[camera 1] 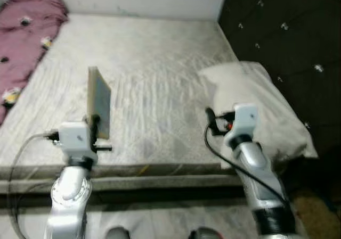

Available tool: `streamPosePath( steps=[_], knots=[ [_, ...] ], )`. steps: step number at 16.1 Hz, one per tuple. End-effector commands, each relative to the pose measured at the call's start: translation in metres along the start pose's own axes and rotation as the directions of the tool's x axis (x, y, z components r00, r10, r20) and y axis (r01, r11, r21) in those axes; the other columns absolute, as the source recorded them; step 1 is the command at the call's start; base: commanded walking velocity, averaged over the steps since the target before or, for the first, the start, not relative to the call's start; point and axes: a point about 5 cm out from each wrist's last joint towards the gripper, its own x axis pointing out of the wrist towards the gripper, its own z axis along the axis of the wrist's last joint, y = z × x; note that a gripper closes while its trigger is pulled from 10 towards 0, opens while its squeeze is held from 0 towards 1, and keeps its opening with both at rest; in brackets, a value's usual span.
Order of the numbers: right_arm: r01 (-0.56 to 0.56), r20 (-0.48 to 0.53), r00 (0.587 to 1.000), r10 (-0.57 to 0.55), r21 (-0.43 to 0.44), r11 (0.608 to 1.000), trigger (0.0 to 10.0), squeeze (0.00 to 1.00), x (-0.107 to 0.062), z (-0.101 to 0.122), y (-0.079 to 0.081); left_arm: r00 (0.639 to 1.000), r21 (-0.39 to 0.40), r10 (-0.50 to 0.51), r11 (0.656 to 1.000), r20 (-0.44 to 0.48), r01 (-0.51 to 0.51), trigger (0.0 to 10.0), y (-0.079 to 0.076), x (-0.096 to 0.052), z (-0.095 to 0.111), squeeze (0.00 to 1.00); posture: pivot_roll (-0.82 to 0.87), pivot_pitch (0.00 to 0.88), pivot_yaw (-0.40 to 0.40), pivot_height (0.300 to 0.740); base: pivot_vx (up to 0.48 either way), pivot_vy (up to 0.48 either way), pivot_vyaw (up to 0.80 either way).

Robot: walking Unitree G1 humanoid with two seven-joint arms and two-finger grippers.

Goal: Clean up the room

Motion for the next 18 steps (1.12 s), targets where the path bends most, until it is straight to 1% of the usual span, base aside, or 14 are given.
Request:
streamPosePath(
  steps=[1, 3, 5, 10, 18],
  knots=[
    [0.015, 0.010, 1.000, -0.015, 0.004, 1.000, 10.0, 0.00, 0.0011, 0.0029, -0.0026, 0.998, 0.008, -0.011, 1.000, 0.063, 0.011, 10.0, -0.0023, 0.0019, 0.0115, 0.00, -0.01, 0.037, -0.036, 0.740, 0.000, 0.000, 0.00],
    [0.016, 0.011, 1.000, -0.016, 0.002, 1.000, 10.0, 0.00, 0.0009, 0.0030, -0.0030, 0.998, -0.002, -0.019, 1.000, 0.063, 0.020, 10.0, -0.0035, 0.0013, 0.0110, 0.00, -0.02, 0.040, -0.037, 0.740, 0.000, 0.000, 0.00],
    [0.016, 0.011, 1.000, -0.016, 0.000, 1.000, 10.0, 0.00, 0.0004, 0.0031, -0.0032, 0.996, -0.022, -0.053, 0.998, 0.075, 0.055, 10.0, -0.0062, 0.0002, 0.0127, 0.00, -0.02, 0.042, -0.037, 0.740, 0.000, 0.000, 0.00],
    [0.019, 0.010, 1.000, -0.019, 0.000, 1.000, 10.0, 0.00, -0.0005, 0.0023, -0.0039, 0.994, -0.030, -0.072, 0.997, 0.077, 0.074, 10.0, -0.0072, -0.0006, 0.0129, 0.00, -0.02, 0.045, -0.034, 0.740, 0.000, 0.000, 0.00],
    [0.024, 0.009, 1.000, -0.024, -0.001, 1.000, 10.0, 0.00, -0.0014, 0.0022, -0.0049, 0.993, -0.035, -0.090, 0.995, 0.079, 0.093, 10.0, -0.0085, -0.0013, 0.0134, 0.00, -0.02, 0.046, -0.033, 0.740, 0.282, 0.000, 0.00]
  ],
)
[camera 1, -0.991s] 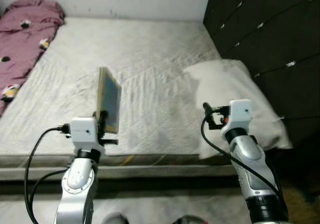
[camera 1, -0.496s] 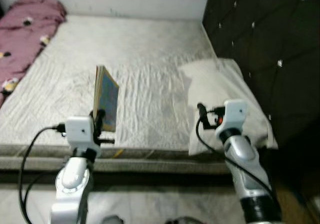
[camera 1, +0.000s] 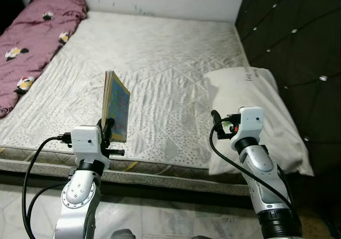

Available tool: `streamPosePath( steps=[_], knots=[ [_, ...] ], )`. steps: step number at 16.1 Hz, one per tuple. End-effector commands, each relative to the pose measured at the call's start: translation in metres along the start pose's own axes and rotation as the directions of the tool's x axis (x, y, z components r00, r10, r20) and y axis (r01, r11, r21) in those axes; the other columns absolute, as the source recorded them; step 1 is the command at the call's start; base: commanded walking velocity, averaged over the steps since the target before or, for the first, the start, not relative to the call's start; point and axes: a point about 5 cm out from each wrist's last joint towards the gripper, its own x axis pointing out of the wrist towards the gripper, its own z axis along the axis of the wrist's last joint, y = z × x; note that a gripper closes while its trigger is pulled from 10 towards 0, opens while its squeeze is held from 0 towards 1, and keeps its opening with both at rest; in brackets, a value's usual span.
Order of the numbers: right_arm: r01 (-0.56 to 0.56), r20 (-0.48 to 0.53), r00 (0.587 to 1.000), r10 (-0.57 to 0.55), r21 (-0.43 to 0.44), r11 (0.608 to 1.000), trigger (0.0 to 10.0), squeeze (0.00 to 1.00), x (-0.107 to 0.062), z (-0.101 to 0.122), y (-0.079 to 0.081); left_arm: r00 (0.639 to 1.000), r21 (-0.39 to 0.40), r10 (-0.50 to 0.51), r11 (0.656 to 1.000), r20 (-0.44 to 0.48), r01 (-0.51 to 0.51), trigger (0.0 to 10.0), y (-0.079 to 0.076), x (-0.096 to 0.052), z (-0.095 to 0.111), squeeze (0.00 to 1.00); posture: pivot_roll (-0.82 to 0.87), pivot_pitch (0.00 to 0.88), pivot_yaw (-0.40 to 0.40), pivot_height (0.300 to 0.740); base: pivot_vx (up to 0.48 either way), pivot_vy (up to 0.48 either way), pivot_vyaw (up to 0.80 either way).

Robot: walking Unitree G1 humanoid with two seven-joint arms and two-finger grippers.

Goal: Clean up the room

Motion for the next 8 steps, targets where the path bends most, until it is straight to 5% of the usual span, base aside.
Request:
streamPosePath(
  steps=[1, 8],
  knots=[
    [0.008, 0.009, 1.000, -0.008, -0.003, 1.000, 10.0, 0.00, -0.0004, 0.0026, -0.0013, 0.998, 0.005, -0.011, 1.000, 0.061, 0.011, 10.0, -0.0001, 0.0021, 0.0121, 0.00, -0.02, 0.045, -0.033, 0.740, 0.300, 0.000, 0.00],
    [0.010, 0.010, 1.000, -0.010, -0.004, 1.000, 10.0, 0.00, 0.0000, 0.0029, -0.0021, 0.998, 0.004, -0.014, 1.000, 0.063, 0.014, 10.0, -0.0010, 0.0028, 0.0121, 0.00, -0.02, 0.043, -0.032, 0.740, 0.300, 0.000, 0.00]
  ],
)
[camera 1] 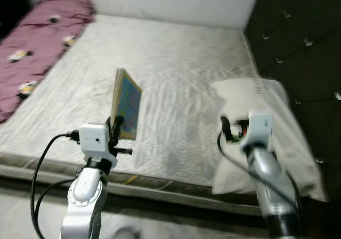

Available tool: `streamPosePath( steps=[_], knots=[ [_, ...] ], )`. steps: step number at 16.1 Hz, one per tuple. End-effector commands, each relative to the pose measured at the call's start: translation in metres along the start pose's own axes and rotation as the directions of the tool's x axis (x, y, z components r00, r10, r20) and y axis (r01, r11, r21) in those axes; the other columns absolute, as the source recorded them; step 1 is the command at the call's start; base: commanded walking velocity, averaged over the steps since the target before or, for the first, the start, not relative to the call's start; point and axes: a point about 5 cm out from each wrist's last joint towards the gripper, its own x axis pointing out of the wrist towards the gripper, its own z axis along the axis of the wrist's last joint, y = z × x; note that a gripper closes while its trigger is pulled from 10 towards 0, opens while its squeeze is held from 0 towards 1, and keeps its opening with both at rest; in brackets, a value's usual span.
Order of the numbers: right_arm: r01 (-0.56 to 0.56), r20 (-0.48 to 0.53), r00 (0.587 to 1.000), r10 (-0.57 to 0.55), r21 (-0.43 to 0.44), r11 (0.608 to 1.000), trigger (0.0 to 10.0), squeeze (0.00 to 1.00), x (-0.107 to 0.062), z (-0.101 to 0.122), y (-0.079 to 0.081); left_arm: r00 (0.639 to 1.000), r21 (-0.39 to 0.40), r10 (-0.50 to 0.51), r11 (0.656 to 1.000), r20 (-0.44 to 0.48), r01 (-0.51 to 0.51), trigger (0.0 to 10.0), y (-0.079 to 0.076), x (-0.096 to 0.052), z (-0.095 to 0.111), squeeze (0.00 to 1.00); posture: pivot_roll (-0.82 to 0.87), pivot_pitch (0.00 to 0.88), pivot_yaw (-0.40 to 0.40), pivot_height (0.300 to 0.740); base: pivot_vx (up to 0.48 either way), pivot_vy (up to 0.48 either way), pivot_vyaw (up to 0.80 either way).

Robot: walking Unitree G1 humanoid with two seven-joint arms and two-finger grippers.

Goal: Clean up the room

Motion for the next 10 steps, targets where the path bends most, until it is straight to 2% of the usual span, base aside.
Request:
streamPosePath(
  steps=[1, 3, 5, 10],
  knots=[
    [-0.012, -0.002, 1.000, 0.012, -0.002, 1.000, 10.0, 0.00, -0.0013, -0.0004, 0.0034, 0.999, 0.007, 0.026, 1.000, 0.036, -0.026, 10.0, 0.0063, 0.0003, 0.0070, 0.00, -0.02, 0.043, -0.032, 0.740, 0.319, 0.000, 0.00],
    [-0.008, -0.008, 1.000, 0.008, 0.002, 1.000, 10.0, 0.00, -0.0012, -0.0013, 0.0028, 0.999, 0.008, 0.028, 1.000, 0.035, -0.028, 10.0, 0.0066, 0.0006, 0.0069, 0.00, -0.02, 0.043, -0.031, 0.740, 0.315, 0.000, 0.00],
    [-0.005, -0.009, 1.000, 0.005, 0.003, 1.000, 10.0, 0.00, -0.0013, -0.0012, 0.0022, 0.999, 0.008, 0.030, 1.000, 0.032, -0.030, 10.0, 0.0063, 0.0007, 0.0065, 0.00, -0.03, 0.043, -0.030, 0.740, 0.262, 0.000, -0.56],
    [-0.001, -0.008, 1.000, 0.001, 0.003, 1.000, 10.0, 0.00, -0.0011, -0.0009, 0.0014, 0.998, 0.020, 0.068, 0.997, 0.009, -0.068, 10.0, 0.0071, 0.0021, 0.0025, 0.00, -0.03, 0.043, -0.031, 0.740, 0.000, 0.000, -0.65]
  ],
)
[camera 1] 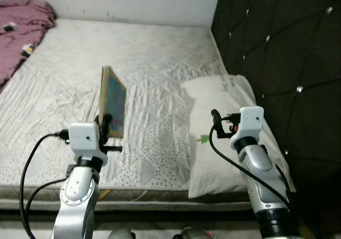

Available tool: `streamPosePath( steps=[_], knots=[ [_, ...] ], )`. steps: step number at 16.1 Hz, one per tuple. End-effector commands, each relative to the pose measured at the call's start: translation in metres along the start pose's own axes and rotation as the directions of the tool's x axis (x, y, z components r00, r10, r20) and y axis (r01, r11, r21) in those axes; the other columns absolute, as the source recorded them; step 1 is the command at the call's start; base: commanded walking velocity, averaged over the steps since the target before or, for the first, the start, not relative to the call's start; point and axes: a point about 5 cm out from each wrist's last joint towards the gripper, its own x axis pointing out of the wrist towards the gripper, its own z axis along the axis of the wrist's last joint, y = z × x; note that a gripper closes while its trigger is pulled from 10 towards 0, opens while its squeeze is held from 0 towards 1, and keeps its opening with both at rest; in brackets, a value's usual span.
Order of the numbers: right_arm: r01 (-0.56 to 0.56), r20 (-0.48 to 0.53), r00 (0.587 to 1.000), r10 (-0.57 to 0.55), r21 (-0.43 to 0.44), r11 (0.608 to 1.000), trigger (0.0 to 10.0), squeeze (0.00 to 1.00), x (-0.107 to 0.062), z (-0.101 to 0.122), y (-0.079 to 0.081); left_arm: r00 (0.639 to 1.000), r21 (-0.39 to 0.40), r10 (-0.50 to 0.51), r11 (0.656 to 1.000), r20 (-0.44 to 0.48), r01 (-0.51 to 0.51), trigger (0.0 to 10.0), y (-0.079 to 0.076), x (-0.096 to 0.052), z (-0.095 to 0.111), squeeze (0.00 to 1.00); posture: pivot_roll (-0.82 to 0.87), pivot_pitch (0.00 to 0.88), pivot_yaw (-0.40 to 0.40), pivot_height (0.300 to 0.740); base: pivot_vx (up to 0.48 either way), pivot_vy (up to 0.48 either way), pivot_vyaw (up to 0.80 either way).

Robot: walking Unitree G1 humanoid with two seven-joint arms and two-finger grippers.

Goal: Clean up the room

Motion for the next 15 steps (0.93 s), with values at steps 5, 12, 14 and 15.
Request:
streamPosePath(
  steps=[5, 12, 14, 15],
  knots=[
    [0.016, -0.012, 1.000, -0.016, 0.002, 1.000, 10.0, 0.00, -0.001, -0.001, -0.004, 0.999, -0.008, 0.034, 0.999, 0.021, -0.034, 10.0, 0.001, -0.007, 0.001, 0.00, -0.03, 0.038, -0.018, 0.740, 0.000, 0.000, -0.35],
    [0.036, -0.025, 0.999, -0.036, 0.008, 0.999, 10.0, 0.00, -0.006, -0.007, -0.006, 0.990, 0.024, 0.129, 0.992, -0.051, -0.128, 10.0, 0.007, -0.009, -0.008, 0.00, -0.03, 0.025, -0.008, 0.740, 0.000, 0.000, -0.80],
    [0.032, -0.022, 0.999, -0.032, 0.006, 0.999, 10.0, 0.00, -0.004, -0.005, -0.006, 0.992, 0.028, 0.120, 0.992, -0.038, -0.119, 10.0, 0.002, -0.004, -0.004, 0.00, -0.02, 0.032, -0.016, 0.740, 0.000, 0.000, -0.80],
    [0.029, -0.022, 0.999, -0.029, 0.006, 1.000, 10.0, 0.00, -0.003, -0.005, -0.006, 0.992, 0.027, 0.122, 0.992, -0.035, -0.121, 10.0, 0.002, -0.003, -0.003, 0.00, -0.02, 0.033, -0.019, 0.740, 0.000, 0.000, -0.80]
  ],
)
